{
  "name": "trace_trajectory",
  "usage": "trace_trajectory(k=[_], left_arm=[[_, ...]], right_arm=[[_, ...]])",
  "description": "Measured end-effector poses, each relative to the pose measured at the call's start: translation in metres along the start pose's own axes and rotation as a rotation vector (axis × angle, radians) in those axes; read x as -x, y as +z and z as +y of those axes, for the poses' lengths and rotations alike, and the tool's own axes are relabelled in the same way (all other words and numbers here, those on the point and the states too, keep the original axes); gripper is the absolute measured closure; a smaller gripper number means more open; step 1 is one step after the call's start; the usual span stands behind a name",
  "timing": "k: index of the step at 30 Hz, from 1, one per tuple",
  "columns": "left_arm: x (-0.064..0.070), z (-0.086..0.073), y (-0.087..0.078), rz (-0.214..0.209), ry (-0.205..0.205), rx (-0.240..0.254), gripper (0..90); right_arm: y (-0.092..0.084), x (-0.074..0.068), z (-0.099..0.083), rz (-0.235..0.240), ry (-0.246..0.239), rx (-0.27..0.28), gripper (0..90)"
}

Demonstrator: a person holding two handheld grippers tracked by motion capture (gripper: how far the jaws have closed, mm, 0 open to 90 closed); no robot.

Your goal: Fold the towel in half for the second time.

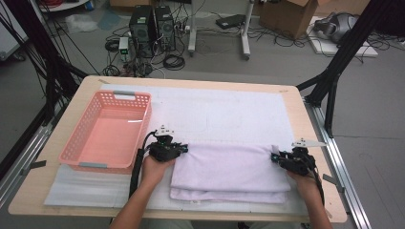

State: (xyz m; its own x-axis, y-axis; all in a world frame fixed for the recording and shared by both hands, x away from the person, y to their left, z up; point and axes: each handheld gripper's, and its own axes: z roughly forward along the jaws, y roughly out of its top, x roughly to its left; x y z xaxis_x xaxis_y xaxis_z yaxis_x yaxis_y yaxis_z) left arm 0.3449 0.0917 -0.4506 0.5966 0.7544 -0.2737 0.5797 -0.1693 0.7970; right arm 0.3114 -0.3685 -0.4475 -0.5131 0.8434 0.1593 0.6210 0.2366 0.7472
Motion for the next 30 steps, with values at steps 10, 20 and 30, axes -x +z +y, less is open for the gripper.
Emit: trace_trajectory(k=[10, 20, 30], left_arm=[[-0.002, 0.030, -0.007, 0.058, 0.016, 0.174, 79.3], [-0.024, 0.032, 0.016, 0.114, -0.047, 0.148, 79.0], [-0.012, 0.032, -0.001, 0.069, -0.002, 0.206, 45.4]], right_arm=[[-0.008, 0.013, 0.017, -0.071, 0.041, 0.170, 83.2], [0.019, 0.017, 0.046, -0.157, 0.033, 0.167, 83.0], [0.009, 0.016, 0.044, -0.169, 0.074, 0.172, 46.9]])
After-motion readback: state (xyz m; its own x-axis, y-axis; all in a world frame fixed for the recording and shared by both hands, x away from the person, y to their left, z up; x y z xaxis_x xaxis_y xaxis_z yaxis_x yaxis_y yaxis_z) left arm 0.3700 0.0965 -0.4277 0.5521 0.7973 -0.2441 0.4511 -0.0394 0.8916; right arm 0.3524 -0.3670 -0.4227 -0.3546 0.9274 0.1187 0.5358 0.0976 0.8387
